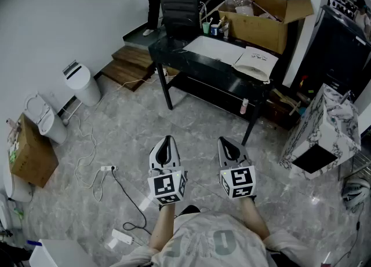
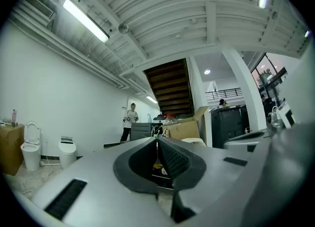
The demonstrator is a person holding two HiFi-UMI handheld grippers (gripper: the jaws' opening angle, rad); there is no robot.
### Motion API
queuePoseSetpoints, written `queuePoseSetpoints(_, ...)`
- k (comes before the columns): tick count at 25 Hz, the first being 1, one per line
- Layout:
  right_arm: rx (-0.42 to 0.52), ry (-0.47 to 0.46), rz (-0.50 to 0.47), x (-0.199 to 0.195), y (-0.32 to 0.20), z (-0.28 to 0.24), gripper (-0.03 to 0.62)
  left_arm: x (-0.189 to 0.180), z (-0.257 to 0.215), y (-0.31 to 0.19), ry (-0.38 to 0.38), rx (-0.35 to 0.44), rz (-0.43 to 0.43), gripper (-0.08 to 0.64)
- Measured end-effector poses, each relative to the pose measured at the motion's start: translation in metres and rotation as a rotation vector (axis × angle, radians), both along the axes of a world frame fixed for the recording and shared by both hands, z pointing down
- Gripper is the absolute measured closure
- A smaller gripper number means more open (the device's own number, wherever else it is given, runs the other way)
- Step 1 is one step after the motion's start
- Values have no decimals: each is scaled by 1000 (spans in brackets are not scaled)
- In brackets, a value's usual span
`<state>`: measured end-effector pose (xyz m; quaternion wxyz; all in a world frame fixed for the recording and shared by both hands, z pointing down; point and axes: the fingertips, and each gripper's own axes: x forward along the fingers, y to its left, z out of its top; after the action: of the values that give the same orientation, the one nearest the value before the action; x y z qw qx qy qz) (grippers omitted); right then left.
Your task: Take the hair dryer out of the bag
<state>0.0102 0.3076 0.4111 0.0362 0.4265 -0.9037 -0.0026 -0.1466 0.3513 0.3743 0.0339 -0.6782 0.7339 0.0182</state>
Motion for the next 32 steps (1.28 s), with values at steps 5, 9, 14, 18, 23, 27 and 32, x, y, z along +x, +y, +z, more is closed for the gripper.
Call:
queuePoseSetpoints(5,-18,6,-7,2,4,8,561,2,6,3,9,-14,2,528)
queuePoseSetpoints(9,-26,-1,-7,1,4,8,561,0,5,2,10,-15,4,528)
queuePoseSetpoints(14,-32,-35,3,-3,6,7,561,-9,7,2,33,-22,4,528)
queuePoseSetpoints(18,-31,-55,-3,-5,0,6,561,-13,10,-4,41,-19,3,528)
queuePoseSetpoints(23,-44,-48,-7,-8,-9,7,561,-18,8,-11,66,-9,4,528)
queuePoseSetpoints(27,1,-39,-11,-15,-27,-3,561,-27,-2,-35,75,39,13,528)
queuePoseSetpoints(32,26,-25,18,-24,-67,-9,561,-43,-14,-83,86,78,37,528)
